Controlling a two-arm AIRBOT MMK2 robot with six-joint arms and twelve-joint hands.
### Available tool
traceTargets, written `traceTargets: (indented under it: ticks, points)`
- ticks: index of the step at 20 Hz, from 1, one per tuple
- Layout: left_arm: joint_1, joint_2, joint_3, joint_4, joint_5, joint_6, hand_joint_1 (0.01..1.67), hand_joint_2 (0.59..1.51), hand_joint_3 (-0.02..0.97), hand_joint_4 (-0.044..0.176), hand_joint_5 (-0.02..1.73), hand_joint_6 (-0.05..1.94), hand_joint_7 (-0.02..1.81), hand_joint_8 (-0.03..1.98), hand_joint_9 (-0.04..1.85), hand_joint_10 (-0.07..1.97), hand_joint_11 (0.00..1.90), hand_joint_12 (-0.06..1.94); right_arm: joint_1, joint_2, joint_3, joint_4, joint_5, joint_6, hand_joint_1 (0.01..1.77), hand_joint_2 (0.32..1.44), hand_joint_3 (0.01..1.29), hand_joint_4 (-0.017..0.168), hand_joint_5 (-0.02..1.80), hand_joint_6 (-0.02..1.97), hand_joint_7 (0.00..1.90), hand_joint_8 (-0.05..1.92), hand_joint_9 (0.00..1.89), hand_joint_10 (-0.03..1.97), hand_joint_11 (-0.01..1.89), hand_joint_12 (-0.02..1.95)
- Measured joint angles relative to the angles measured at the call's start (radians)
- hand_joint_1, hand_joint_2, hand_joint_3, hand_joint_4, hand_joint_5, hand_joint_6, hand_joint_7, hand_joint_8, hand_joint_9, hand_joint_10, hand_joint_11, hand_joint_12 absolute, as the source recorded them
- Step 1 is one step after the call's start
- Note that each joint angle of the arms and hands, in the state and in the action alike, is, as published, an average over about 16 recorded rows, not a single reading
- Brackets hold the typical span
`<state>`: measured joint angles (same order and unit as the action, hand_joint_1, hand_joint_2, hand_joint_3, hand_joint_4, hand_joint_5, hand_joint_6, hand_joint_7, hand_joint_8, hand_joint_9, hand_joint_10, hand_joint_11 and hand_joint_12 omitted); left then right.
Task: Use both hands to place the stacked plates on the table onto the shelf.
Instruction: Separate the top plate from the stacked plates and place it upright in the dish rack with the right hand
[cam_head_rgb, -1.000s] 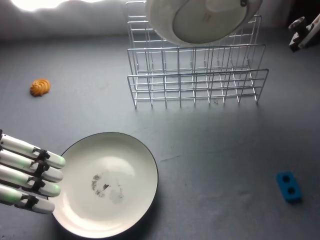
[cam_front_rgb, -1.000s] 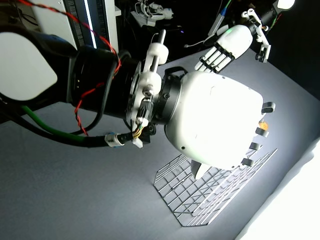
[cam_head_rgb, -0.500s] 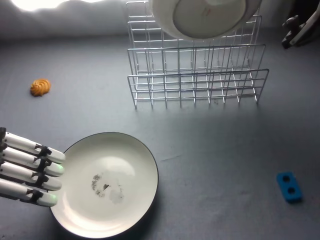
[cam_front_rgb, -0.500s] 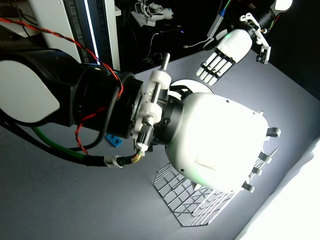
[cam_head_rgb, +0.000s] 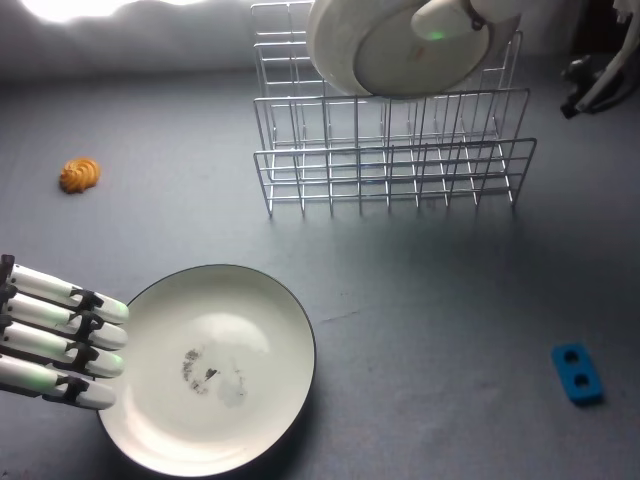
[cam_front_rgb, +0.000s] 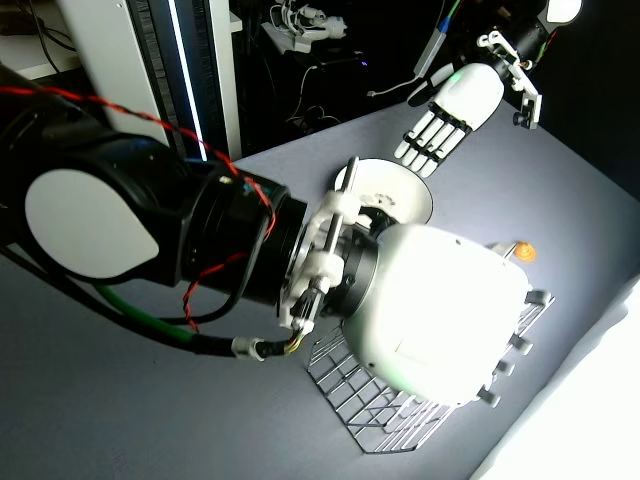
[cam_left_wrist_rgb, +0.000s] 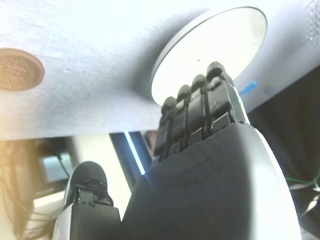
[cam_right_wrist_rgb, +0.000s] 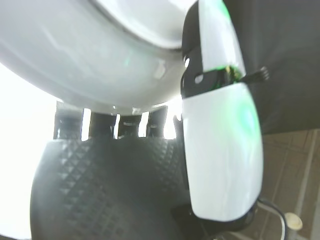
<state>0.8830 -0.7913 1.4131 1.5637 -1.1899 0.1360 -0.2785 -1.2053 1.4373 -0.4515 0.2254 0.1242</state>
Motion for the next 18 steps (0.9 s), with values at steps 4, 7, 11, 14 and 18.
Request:
traceTargets:
  ticks: [4,7,11,14,18]
  points:
    - [0.003,0.003,-0.003,-0.007,0.015,0.000,0.02,1.142,0.019,0.003,0.07,0.00,0.05,0.01,0.02,0.01,0.02,0.02,-0.024,-0.014,0.024,0.011,0.014,-0.001,1.23,0.97,0.01,0.018,1.00,0.89,1.12,0.76,1.38,0.00,0.87,1.00]
    - [0.008,0.005,-0.006,-0.013,0.029,-0.001,0.02,1.142,0.019,0.003,0.07,0.00,0.05,0.01,0.02,0.01,0.02,0.02,-0.041,-0.025,0.039,0.020,0.026,-0.003,1.23,0.97,0.01,0.017,1.00,0.89,1.11,0.76,1.38,0.00,0.87,1.01]
    - [0.014,0.008,-0.014,-0.018,0.052,-0.001,0.02,1.140,0.019,0.003,0.07,0.00,0.05,0.01,0.02,0.01,0.02,0.02,-0.063,-0.038,0.058,0.031,0.041,-0.004,1.23,0.97,0.01,0.015,1.00,0.88,1.12,0.75,1.37,0.00,0.88,1.01]
    - [0.021,0.008,-0.022,-0.023,0.071,-0.001,0.02,1.138,0.019,0.003,0.07,0.00,0.05,0.01,0.02,0.01,0.02,0.02,-0.077,-0.047,0.070,0.034,0.050,-0.005,1.23,0.97,0.01,0.014,1.00,0.88,1.12,0.75,1.37,0.00,0.88,1.02]
    - [0.032,0.009,-0.035,-0.032,0.097,-0.001,0.02,1.137,0.018,0.003,0.07,0.00,0.05,0.01,0.02,0.01,0.02,0.02,-0.092,-0.058,0.085,0.036,0.059,-0.006,1.23,0.98,0.01,0.013,0.99,0.89,1.11,0.77,1.36,0.00,0.89,1.02]
